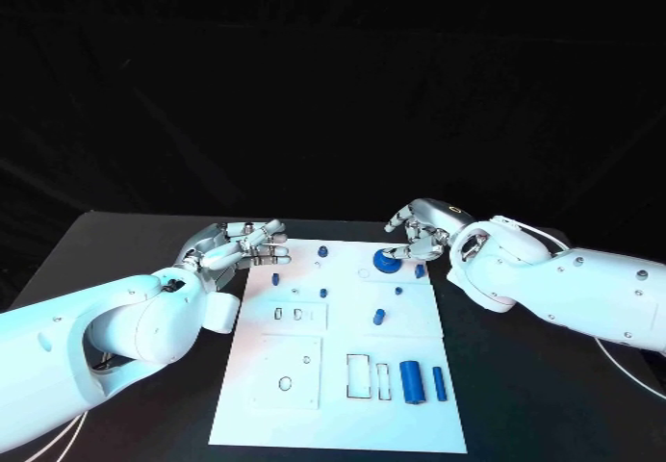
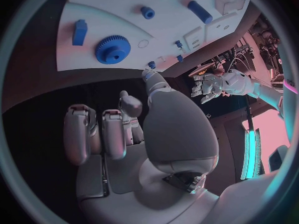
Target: Assemble the parts on the task board
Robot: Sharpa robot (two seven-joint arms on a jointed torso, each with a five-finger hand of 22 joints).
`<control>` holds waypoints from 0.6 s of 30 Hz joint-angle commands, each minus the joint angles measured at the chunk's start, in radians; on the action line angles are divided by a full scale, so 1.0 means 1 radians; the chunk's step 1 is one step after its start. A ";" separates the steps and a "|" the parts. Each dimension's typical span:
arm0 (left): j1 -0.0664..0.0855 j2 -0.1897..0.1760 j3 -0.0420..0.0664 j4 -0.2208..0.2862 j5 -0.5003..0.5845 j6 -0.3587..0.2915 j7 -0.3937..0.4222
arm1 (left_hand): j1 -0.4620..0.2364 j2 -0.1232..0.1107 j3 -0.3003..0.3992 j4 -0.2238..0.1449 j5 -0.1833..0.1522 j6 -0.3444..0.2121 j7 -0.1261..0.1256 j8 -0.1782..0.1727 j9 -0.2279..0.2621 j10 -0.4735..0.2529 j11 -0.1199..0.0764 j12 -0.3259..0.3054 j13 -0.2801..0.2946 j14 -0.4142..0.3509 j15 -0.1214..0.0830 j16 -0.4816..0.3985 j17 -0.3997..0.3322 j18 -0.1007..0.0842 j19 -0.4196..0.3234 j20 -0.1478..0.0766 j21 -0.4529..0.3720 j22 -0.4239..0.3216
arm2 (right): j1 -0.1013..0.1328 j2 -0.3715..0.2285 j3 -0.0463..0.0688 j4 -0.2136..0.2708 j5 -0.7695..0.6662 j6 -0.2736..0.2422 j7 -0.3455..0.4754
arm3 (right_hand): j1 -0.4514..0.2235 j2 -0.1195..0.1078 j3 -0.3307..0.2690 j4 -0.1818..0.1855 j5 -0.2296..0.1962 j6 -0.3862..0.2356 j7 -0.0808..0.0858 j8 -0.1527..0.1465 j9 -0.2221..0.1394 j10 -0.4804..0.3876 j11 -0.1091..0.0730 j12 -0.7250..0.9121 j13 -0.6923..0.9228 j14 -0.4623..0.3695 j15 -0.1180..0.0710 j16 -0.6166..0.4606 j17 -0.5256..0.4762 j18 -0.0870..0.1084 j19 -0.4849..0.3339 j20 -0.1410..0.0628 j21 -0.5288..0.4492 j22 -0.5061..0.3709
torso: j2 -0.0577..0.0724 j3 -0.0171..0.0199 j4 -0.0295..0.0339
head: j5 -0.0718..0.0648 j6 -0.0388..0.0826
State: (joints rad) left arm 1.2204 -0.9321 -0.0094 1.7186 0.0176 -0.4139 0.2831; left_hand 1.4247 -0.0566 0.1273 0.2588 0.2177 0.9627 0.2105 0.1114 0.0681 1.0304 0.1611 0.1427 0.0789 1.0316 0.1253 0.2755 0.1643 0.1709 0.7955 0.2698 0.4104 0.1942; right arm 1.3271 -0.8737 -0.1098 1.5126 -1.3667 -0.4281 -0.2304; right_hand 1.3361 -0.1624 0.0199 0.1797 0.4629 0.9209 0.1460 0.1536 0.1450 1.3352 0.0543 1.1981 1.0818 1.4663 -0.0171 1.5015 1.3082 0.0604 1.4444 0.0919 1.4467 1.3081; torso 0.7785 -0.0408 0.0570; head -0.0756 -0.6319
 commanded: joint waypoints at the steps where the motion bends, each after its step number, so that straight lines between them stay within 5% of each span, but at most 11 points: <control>1: 0.001 0.004 0.001 0.000 0.000 0.021 0.004 | 0.009 0.000 -0.005 -0.002 -0.002 0.003 0.005 -0.005 0.000 0.002 0.004 -0.006 -0.001 -0.006 -0.001 -0.007 0.001 0.010 -0.005 0.001 0.005 0.002 | -0.001 -0.007 0.001 -0.007 0.049 0.097 -0.026 | 0.025 0.005 -0.030 0.018 0.010 -0.021 0.007 0.022 0.011 0.023 0.009 0.110 0.130 0.087 0.009 0.027 0.180 -0.022 0.019 0.008 0.018 0.112 | -0.002 0.0041 -0.0048 | 0.002 0.002; 18: 0.001 0.000 0.001 0.002 0.000 0.014 0.005 | 0.010 0.000 -0.005 -0.002 -0.002 0.003 0.005 -0.006 0.000 0.003 0.004 -0.007 -0.001 -0.010 0.000 -0.009 0.001 0.010 -0.006 0.001 0.006 0.002 | -0.023 0.035 0.001 -0.078 0.031 0.117 -0.034 | 0.051 0.016 -0.058 0.046 0.021 -0.051 0.012 0.052 0.024 0.041 0.018 0.166 0.202 0.095 0.017 0.050 0.223 -0.026 0.030 0.016 0.030 0.133 | 0.000 0.0026 -0.0034 | 0.006 -0.003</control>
State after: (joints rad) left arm 1.2204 -0.9324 -0.0096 1.7183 0.0176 -0.4121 0.2827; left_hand 1.4247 -0.0567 0.1273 0.2589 0.2177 0.9627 0.2105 0.1114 0.0681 1.0304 0.1611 0.1390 0.0789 1.0316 0.1253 0.2708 0.1641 0.1710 0.7955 0.2699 0.4104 0.1949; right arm 1.3049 -0.8412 -0.1095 1.4370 -1.3322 -0.3396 -0.2565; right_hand 1.3784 -0.1491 -0.0340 0.2233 0.4823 0.8784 0.1575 0.2016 0.1681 1.3695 0.0707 1.3618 1.2841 1.4630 -0.0071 1.5478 1.3080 0.0453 1.4621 0.1023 1.4727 1.3079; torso 0.7775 -0.0385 0.0545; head -0.0707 -0.6352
